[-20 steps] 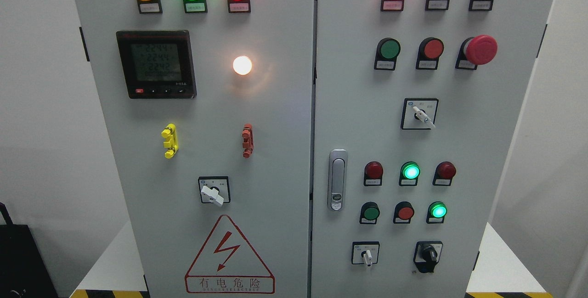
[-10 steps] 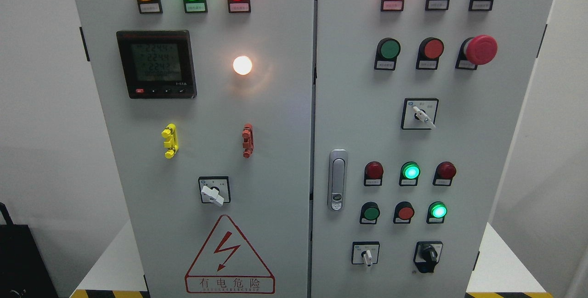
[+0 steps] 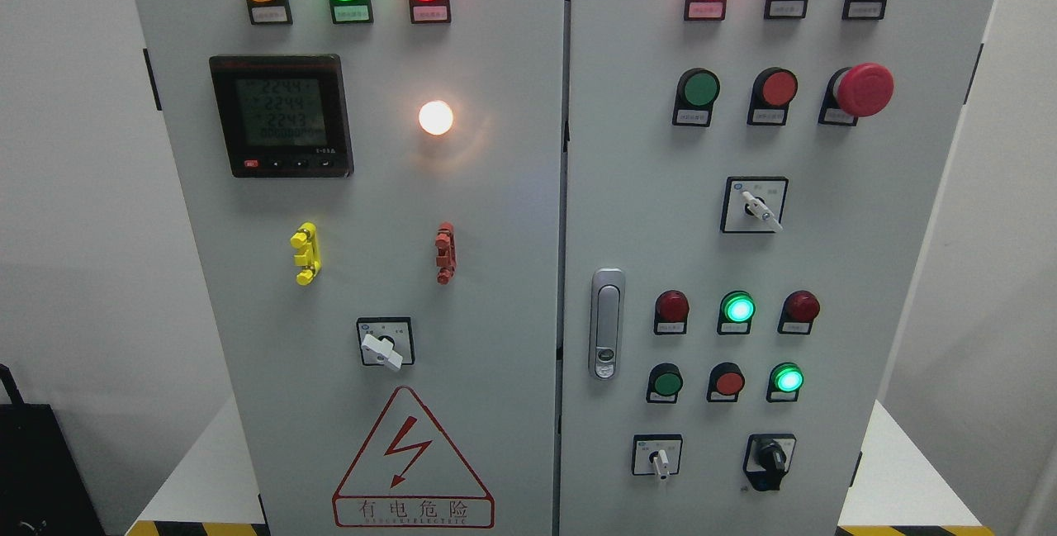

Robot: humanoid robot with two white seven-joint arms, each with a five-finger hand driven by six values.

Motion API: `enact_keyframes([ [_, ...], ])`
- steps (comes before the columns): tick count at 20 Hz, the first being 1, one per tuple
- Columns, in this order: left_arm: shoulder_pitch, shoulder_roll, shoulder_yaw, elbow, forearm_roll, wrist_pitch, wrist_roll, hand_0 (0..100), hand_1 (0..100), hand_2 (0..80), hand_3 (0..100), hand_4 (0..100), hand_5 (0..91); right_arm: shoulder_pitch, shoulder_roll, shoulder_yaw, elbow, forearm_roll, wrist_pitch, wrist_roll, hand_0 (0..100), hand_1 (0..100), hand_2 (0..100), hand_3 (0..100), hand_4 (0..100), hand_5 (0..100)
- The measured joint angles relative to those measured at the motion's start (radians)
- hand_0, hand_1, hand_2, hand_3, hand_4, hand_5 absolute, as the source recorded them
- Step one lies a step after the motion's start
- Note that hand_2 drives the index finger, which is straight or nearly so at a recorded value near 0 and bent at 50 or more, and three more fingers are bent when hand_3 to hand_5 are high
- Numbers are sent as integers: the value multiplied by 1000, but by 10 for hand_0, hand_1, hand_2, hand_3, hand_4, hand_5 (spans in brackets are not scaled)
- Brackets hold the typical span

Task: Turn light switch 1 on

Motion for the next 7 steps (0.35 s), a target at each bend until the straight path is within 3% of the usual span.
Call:
enact_keyframes([
  [7, -16, -9, 0, 50, 20, -2, 0, 161, 0, 0, 0, 0, 0, 0, 0, 0, 0, 0, 0, 0, 54, 0, 0, 0, 0, 0],
])
